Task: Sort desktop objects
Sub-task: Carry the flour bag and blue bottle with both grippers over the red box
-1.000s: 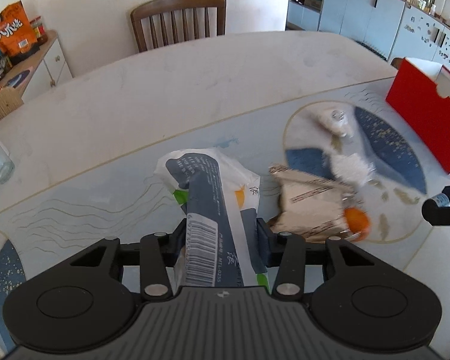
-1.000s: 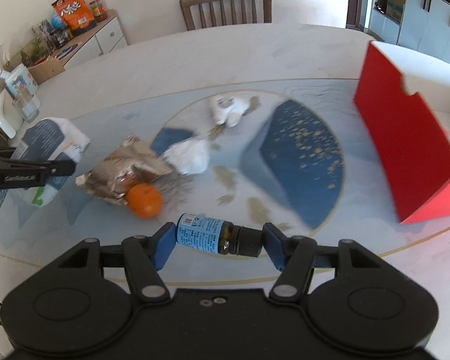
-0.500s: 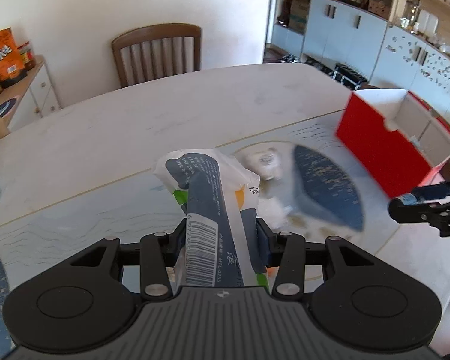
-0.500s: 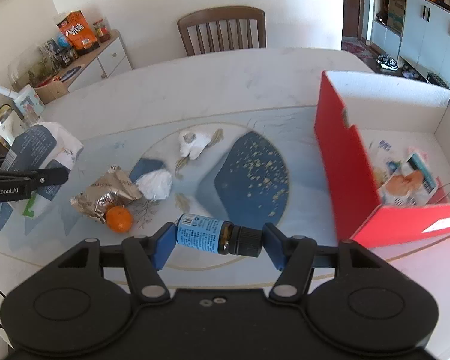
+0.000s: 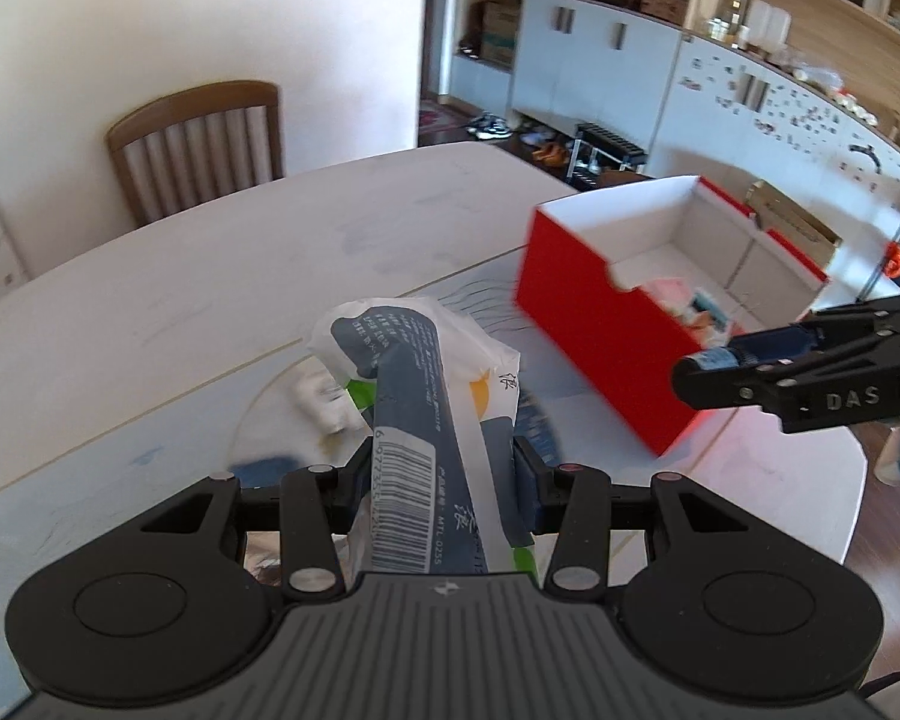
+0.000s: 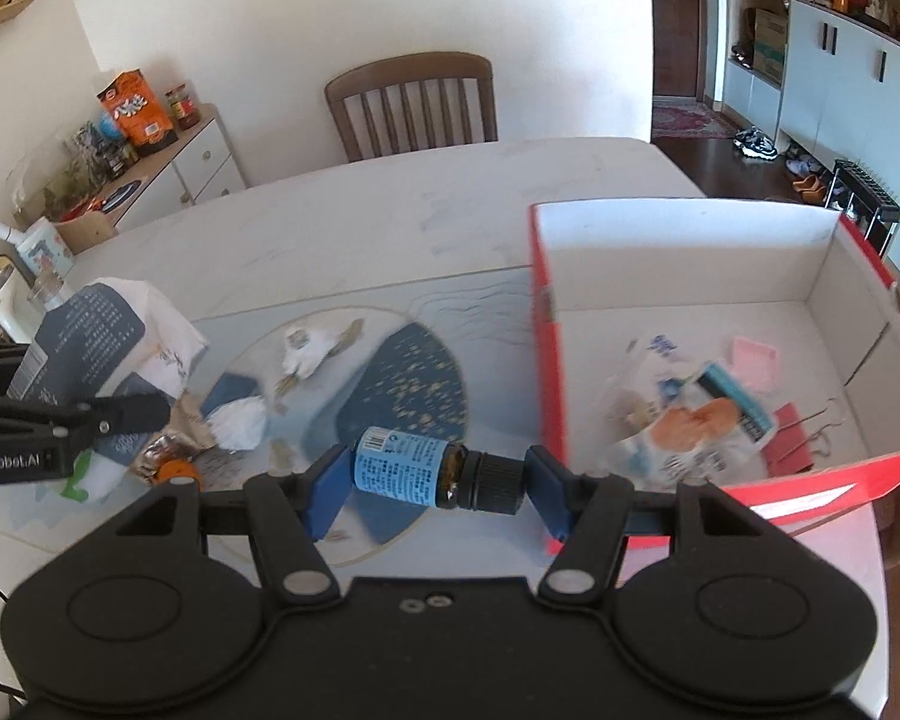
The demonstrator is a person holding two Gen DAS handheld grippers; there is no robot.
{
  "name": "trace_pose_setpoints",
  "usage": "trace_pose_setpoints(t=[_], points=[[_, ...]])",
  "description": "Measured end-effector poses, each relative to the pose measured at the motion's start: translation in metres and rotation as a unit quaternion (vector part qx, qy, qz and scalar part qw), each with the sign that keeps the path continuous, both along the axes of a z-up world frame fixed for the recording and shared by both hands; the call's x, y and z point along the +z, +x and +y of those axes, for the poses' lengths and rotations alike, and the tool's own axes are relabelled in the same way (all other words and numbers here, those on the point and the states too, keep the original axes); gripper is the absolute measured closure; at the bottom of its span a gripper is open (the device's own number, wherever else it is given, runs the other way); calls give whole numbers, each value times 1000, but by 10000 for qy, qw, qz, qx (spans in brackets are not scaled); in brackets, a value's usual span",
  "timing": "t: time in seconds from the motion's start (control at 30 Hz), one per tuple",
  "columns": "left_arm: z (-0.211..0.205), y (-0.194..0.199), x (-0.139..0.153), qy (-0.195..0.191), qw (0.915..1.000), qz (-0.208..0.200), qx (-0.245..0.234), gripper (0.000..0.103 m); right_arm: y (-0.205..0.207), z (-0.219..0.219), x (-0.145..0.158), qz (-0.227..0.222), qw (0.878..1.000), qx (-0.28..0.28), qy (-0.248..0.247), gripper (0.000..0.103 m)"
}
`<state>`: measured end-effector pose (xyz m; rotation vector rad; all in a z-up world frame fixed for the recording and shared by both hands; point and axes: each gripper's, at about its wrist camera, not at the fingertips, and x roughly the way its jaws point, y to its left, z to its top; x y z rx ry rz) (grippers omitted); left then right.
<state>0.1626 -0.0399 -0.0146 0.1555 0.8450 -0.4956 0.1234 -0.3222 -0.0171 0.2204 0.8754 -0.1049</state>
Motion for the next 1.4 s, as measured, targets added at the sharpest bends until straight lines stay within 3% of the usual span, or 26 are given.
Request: trace_pose_setpoints(t=[0.8,1.23,1.4], points=[[-184,37,-4,227,9922,-42,-1221,60,-12,-150,0,-100,9962,-844,-207,41],[-251,89,-22,684,9816,106,-1781,60,13,-204,-16,227,9951,-963,14,41],[-272,111,-34,1216,9697,17,-2118,59,30,-215,-30,480,9952,-847,100,41]])
